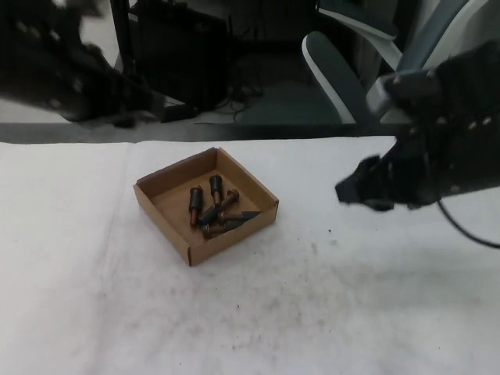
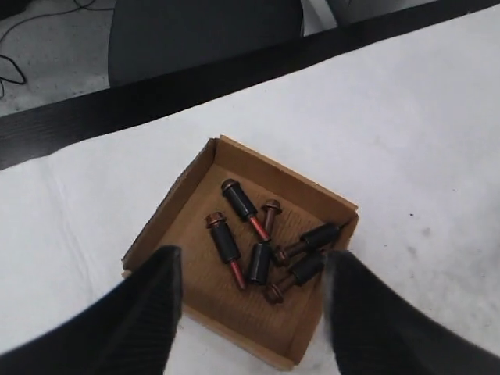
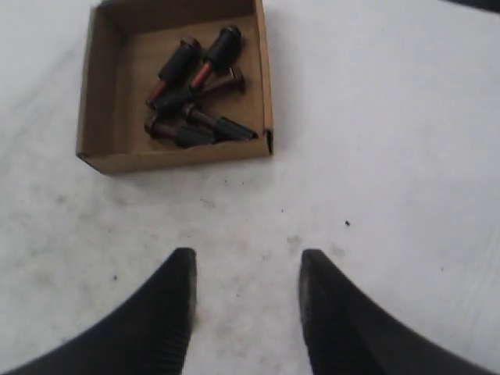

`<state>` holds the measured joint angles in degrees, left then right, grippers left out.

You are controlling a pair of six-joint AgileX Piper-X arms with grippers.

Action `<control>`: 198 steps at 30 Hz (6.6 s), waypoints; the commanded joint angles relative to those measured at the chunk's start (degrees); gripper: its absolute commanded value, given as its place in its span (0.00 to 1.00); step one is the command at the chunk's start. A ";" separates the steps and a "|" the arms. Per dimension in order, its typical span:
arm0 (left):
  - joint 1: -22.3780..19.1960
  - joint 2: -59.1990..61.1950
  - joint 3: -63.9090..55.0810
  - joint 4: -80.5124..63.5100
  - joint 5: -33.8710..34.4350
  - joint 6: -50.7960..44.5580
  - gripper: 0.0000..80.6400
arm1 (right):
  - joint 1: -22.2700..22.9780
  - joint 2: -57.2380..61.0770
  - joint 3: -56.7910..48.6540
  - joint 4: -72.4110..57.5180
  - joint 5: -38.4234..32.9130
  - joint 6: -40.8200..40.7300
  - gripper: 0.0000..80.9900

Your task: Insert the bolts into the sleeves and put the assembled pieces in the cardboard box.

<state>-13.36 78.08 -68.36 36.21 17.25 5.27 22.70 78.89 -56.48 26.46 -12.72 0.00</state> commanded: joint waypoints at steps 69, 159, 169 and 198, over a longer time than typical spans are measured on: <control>-10.53 -78.08 44.49 10.17 -13.71 -16.31 0.59 | 4.12 -69.49 43.66 1.15 7.70 17.69 0.50; -10.53 -78.08 52.11 4.16 -12.84 -21.40 0.01 | 4.12 -69.40 52.61 -7.88 4.68 38.63 0.01; -10.53 -78.08 52.11 4.16 -12.84 -21.40 0.01 | 4.12 -69.40 52.61 -7.88 4.68 38.63 0.01; -10.53 -78.08 52.11 4.16 -12.84 -21.40 0.01 | 4.12 -69.40 52.61 -7.88 4.68 38.63 0.01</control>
<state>-23.76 -0.51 -16.25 41.13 4.32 -16.12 26.70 9.68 -3.66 18.83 -7.60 38.60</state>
